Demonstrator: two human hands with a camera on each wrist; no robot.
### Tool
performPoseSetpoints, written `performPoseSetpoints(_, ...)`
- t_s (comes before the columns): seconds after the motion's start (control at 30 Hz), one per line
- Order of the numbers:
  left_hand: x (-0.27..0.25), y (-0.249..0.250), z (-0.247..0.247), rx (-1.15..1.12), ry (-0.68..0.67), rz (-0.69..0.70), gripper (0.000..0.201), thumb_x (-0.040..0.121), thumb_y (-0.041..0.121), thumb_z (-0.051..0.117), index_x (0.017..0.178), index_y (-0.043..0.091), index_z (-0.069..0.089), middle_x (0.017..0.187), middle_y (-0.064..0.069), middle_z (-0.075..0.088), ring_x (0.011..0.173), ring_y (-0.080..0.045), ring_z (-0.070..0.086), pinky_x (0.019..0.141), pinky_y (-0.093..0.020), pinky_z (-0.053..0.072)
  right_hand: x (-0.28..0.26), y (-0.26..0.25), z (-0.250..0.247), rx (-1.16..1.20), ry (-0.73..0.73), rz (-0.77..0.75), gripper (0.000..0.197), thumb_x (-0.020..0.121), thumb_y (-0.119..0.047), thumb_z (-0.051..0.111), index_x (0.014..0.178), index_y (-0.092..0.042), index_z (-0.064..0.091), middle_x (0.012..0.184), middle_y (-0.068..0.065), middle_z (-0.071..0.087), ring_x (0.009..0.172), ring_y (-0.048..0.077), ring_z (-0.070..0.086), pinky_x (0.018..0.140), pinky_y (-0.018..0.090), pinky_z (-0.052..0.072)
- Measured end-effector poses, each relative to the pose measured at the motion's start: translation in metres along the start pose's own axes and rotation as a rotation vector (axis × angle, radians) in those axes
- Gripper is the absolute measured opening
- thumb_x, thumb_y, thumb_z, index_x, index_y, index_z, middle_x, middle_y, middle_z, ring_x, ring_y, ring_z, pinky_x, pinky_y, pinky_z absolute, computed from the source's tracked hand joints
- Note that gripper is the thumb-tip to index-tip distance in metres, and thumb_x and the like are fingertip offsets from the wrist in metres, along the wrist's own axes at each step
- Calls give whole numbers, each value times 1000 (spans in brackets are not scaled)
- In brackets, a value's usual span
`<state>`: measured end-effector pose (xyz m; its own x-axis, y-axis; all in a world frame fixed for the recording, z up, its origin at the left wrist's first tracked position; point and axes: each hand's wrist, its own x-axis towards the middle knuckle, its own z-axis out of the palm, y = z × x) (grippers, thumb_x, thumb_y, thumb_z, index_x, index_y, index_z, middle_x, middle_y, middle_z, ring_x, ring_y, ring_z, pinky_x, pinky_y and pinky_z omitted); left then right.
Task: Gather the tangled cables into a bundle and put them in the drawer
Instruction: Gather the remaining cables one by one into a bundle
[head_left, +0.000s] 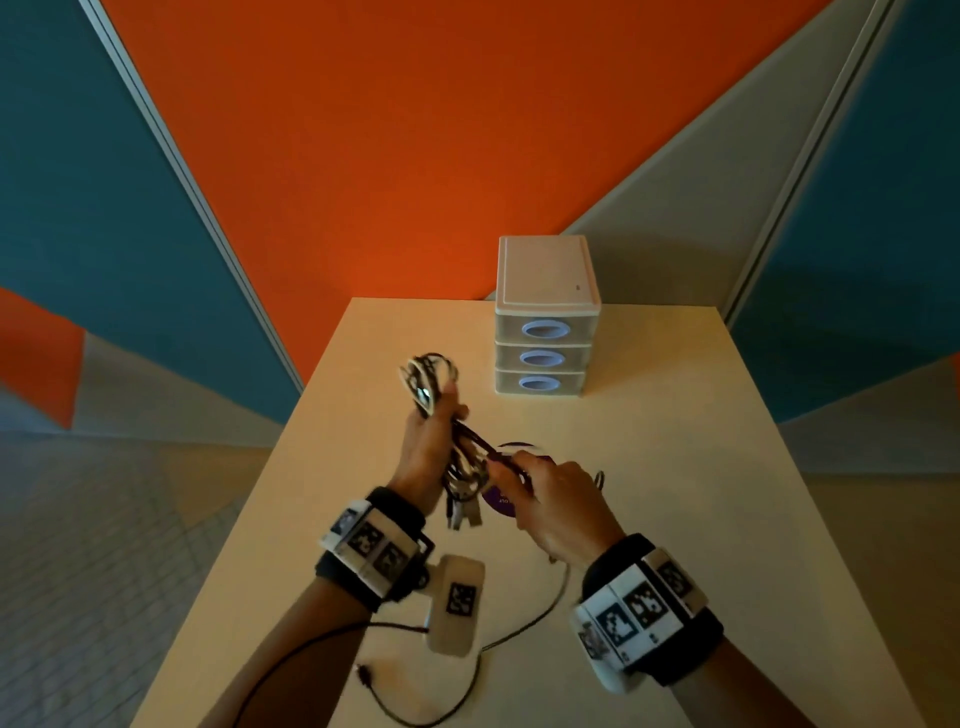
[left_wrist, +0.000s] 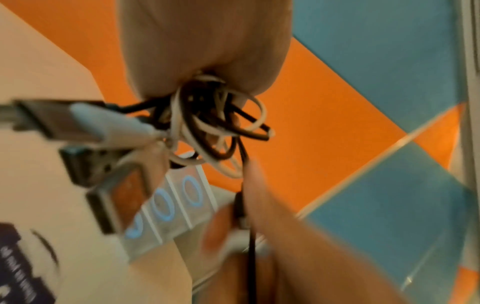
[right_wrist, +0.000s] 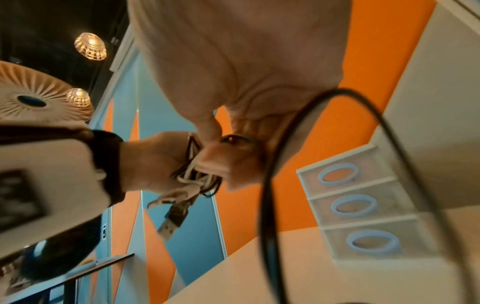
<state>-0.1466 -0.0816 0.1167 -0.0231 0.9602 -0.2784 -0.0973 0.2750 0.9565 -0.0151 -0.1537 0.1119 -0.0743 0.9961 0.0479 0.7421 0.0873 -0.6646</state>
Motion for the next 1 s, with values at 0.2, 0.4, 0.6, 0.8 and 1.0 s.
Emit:
performPoseSetpoints(0.2, 18, 26, -31, -237, 18, 23, 23, 99, 30, 44, 79, 18, 47, 54, 7, 48, 44, -8, 49, 45, -22, 46, -14, 20, -15, -25, -207, 68, 32, 94, -44, 38, 70, -28, 52, 59, -8, 61, 69, 10, 61, 73, 33, 49)
performPoseSetpoints(0.4, 21, 25, -37, -416, -68, -38, 31, 100, 30, 42, 72, 17, 46, 49, 6, 48, 51, -11, 61, 60, -28, 51, -18, 37, -12, -24, -363, 32, 24, 95, -36, 40, 88, -20, 56, 91, -6, 68, 77, 11, 58, 74, 32, 47)
performPoseSetpoints(0.6, 23, 22, -32, -520, -192, -81, 32, 99, 30, 42, 70, 17, 46, 48, 6, 45, 41, -9, 49, 52, -22, 51, -12, 62, 2, -49, -216, 20, 10, 91, -11, 48, 90, -20, 49, 112, -3, 43, 102, 16, 49, 84, 23, 42)
performPoseSetpoints(0.8, 40, 29, -44, -536, -138, -48, 32, 99, 32, 42, 71, 18, 45, 46, 8, 42, 40, -6, 46, 61, -24, 48, -14, 72, -7, 86, -53, 99, 38, 86, -11, 59, 123, -18, 54, 122, -6, 52, 91, 8, 57, 84, 19, 46)
performPoseSetpoints(1.0, 55, 28, -56, -574, -19, -12, 34, 100, 31, 42, 69, 17, 42, 43, 9, 42, 37, -6, 44, 59, -25, 45, -28, 82, -10, 65, -15, -69, 40, 88, -45, 52, 111, -16, 67, 104, -1, 70, 70, -9, 54, 64, 2, 37)
